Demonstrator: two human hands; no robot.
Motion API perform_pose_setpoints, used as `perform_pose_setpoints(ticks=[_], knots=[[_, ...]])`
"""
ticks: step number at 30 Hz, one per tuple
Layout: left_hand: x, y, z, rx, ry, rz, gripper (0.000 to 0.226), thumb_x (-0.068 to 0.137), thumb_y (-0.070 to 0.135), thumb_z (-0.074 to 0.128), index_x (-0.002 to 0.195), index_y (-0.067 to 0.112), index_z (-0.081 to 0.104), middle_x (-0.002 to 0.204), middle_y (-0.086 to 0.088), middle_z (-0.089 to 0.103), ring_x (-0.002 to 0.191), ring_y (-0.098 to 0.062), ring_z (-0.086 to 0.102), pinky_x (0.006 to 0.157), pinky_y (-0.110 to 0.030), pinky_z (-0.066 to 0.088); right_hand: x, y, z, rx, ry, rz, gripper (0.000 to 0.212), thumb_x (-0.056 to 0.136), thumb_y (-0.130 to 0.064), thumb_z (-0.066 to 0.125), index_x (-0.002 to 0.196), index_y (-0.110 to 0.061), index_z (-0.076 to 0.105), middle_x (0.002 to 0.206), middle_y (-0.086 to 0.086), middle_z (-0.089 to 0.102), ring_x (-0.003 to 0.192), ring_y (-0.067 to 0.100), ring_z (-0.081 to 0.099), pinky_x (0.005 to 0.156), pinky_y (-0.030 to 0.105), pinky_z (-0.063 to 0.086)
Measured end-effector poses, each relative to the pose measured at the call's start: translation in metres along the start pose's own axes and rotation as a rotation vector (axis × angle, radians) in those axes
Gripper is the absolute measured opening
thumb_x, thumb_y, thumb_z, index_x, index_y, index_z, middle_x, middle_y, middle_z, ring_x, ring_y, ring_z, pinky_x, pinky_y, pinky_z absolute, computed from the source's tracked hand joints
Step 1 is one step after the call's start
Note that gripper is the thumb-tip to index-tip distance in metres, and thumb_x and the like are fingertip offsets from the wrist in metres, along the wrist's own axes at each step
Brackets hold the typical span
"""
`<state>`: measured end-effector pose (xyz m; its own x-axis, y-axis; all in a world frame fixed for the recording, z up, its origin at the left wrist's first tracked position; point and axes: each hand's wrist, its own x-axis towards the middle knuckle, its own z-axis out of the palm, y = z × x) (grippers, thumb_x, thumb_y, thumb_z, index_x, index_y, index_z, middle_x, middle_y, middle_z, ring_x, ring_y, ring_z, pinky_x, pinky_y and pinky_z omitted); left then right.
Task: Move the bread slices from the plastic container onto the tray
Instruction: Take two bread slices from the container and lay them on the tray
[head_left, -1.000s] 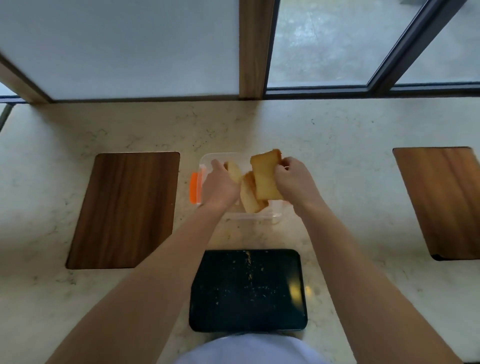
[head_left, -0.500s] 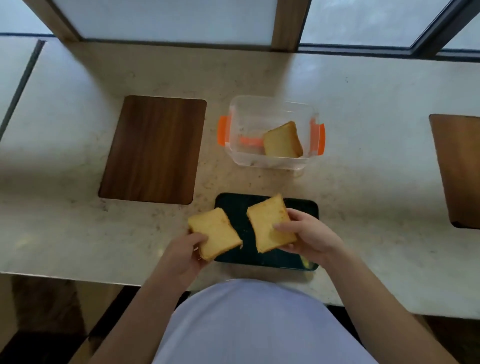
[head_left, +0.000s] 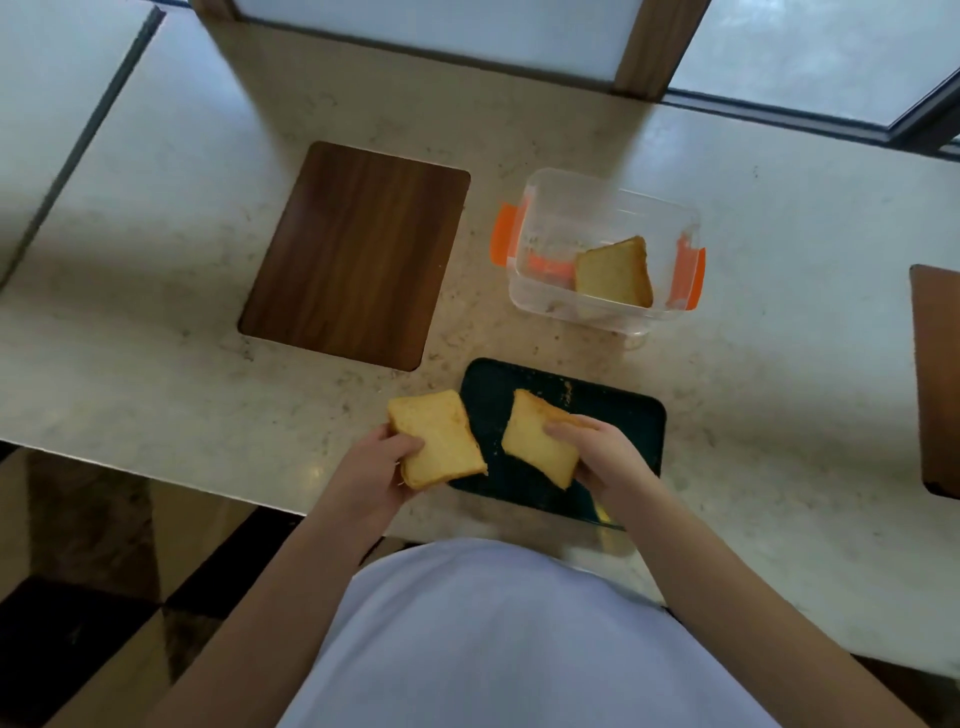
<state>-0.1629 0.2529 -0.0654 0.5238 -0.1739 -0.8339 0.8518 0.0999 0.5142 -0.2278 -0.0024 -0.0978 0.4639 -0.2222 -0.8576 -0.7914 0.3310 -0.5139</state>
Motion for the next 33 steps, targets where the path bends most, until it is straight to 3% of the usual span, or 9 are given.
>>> perform_pose_setpoints(ticks=[2, 6, 8, 11, 13, 20, 25, 29, 33], knots=[[0.0, 0.003, 0.001, -0.001, -0.014, 0.011, 0.035, 0.098, 0.004, 0.052, 0.129, 0.019, 0.053, 0.124, -0.006, 0.064, 0.112, -0.029, 0.062, 0.07, -0.036, 0.058, 0.01, -0.009, 0.005, 0.023, 0.02, 0.014, 0.031, 0.079, -0.024, 0.084, 0.103, -0.018, 0.066, 0.115, 0.01, 0.071, 0.106, 0.031, 0.069, 0.097, 0.051, 0.056], [0.001, 0.006, 0.001, -0.04, -0.026, 0.029, 0.033, 0.098, 0.003, 0.052, 0.128, 0.017, 0.054, 0.123, -0.007, 0.064, 0.111, -0.029, 0.063, 0.062, -0.032, 0.06, 0.022, -0.033, 0.024, -0.036, 0.048, 0.004, 0.034, 0.076, -0.026, 0.087, 0.095, -0.009, 0.064, 0.093, 0.008, 0.064, 0.074, 0.018, 0.057, 0.059, 0.028, 0.042], [0.001, 0.009, 0.001, -0.041, -0.032, 0.037, 0.035, 0.098, 0.002, 0.051, 0.13, 0.015, 0.053, 0.124, -0.008, 0.064, 0.112, -0.029, 0.063, 0.062, -0.032, 0.061, 0.027, -0.042, 0.035, -0.111, 0.05, -0.014, 0.033, 0.076, -0.026, 0.087, 0.094, -0.012, 0.063, 0.095, 0.005, 0.065, 0.079, 0.016, 0.058, 0.062, 0.028, 0.044], [0.001, 0.011, 0.001, -0.062, -0.034, 0.055, 0.034, 0.098, 0.0, 0.05, 0.13, 0.013, 0.052, 0.123, -0.009, 0.064, 0.111, -0.03, 0.063, 0.061, -0.032, 0.061, 0.032, -0.049, 0.046, -0.163, 0.136, -0.04, 0.059, 0.079, -0.024, 0.085, 0.126, -0.009, 0.054, 0.12, 0.007, 0.06, 0.104, 0.023, 0.058, 0.084, 0.037, 0.053], [0.0, 0.011, 0.0, -0.072, -0.029, 0.07, 0.034, 0.098, -0.001, 0.05, 0.13, 0.012, 0.051, 0.124, -0.01, 0.063, 0.112, -0.031, 0.062, 0.062, -0.032, 0.062, 0.031, -0.047, 0.048, -0.259, 0.203, -0.08, 0.074, 0.08, -0.026, 0.083, 0.14, -0.007, 0.045, 0.13, 0.01, 0.056, 0.106, 0.024, 0.053, 0.083, 0.038, 0.049], [-0.005, 0.005, 0.001, -0.041, -0.021, 0.077, 0.034, 0.098, 0.0, 0.051, 0.129, 0.011, 0.053, 0.123, -0.009, 0.065, 0.111, -0.03, 0.064, 0.064, -0.033, 0.062, 0.018, -0.008, 0.036, -0.544, 0.262, -0.288, 0.082, 0.079, -0.024, 0.085, 0.145, -0.01, 0.037, 0.144, 0.012, 0.046, 0.116, 0.026, 0.055, 0.083, 0.032, 0.049], [-0.013, 0.003, 0.008, -0.047, -0.083, 0.041, 0.031, 0.098, 0.001, 0.051, 0.126, 0.012, 0.056, 0.126, -0.012, 0.063, 0.115, -0.033, 0.062, 0.074, -0.039, 0.062, 0.016, -0.006, 0.042, -0.819, 0.257, -0.409, 0.088, 0.074, -0.027, 0.088, 0.141, -0.009, 0.035, 0.137, 0.015, 0.041, 0.118, 0.035, 0.052, 0.095, 0.05, 0.052], [-0.018, 0.004, 0.011, -0.029, -0.077, 0.046, 0.037, 0.098, 0.0, 0.05, 0.134, 0.008, 0.051, 0.127, -0.013, 0.063, 0.116, -0.033, 0.062, 0.075, -0.038, 0.061, 0.02, -0.009, 0.049, -1.002, 0.24, -0.403, 0.104, 0.073, -0.023, 0.089, 0.151, -0.009, 0.021, 0.14, 0.018, 0.035, 0.12, 0.04, 0.049, 0.088, 0.047, 0.049], [-0.021, 0.002, 0.007, -0.047, -0.072, 0.052, 0.037, 0.098, -0.002, 0.049, 0.134, 0.005, 0.05, 0.128, -0.014, 0.063, 0.116, -0.033, 0.063, 0.071, -0.036, 0.062, 0.026, -0.014, 0.054, -1.042, 0.254, -0.422, 0.091, 0.075, -0.021, 0.086, 0.144, -0.007, 0.028, 0.136, 0.02, 0.038, 0.112, 0.041, 0.056, 0.078, 0.039, 0.046]])
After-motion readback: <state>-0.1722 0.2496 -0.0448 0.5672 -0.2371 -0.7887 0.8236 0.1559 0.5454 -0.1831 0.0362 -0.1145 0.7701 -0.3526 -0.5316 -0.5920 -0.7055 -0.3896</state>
